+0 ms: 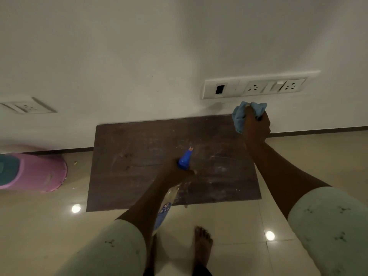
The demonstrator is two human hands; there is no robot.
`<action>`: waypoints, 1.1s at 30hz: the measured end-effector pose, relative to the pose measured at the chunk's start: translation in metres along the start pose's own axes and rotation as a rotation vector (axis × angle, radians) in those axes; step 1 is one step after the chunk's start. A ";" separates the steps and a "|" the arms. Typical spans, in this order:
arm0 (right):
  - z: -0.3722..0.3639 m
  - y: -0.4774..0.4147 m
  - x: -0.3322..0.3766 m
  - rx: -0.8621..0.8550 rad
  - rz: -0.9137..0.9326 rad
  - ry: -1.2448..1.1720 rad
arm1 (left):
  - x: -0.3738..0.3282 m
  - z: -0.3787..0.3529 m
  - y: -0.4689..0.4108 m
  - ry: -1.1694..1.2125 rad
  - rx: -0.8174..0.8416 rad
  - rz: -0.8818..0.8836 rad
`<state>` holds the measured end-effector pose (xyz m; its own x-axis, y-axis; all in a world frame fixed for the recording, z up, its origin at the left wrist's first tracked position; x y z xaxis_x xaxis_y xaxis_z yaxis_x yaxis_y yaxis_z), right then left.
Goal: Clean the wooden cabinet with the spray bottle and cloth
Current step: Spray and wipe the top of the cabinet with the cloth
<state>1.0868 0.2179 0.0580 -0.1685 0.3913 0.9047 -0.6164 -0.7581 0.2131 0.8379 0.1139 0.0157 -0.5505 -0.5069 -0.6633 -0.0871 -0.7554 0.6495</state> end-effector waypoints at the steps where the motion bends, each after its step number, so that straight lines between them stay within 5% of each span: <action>1: -0.005 0.005 -0.002 0.003 0.006 0.009 | 0.012 0.011 0.004 -0.019 -0.011 0.022; 11: -0.084 0.082 -0.053 0.146 0.151 0.221 | 0.115 0.172 0.043 0.055 -0.355 0.059; 19: -0.216 0.156 -0.075 0.280 0.551 0.461 | 0.181 0.252 0.028 -0.039 -0.323 0.070; 23: -0.266 0.174 -0.091 0.211 0.466 0.723 | 0.201 0.278 0.017 -0.170 -0.318 0.030; 30: -0.317 0.336 -0.107 0.837 1.040 0.937 | 0.211 0.292 0.007 -0.145 -0.361 -0.061; 33: -0.290 0.289 -0.098 0.654 1.069 1.031 | 0.213 0.291 0.001 -0.143 -0.379 -0.082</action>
<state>0.7021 0.1115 -0.0762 -0.8648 -0.4710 0.1740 0.4840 -0.8742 0.0393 0.4791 0.1261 -0.0168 -0.6668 -0.3959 -0.6314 0.1614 -0.9038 0.3962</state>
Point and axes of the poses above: each hand's wrist, its own y-axis away from the middle knuckle, its own z-axis out of the back of the hand, x = y × z, the point moved 6 cm from there along -y, towards the middle knuckle, and after that the axes turned 2 degrees about -z, right-handed, at the moved point
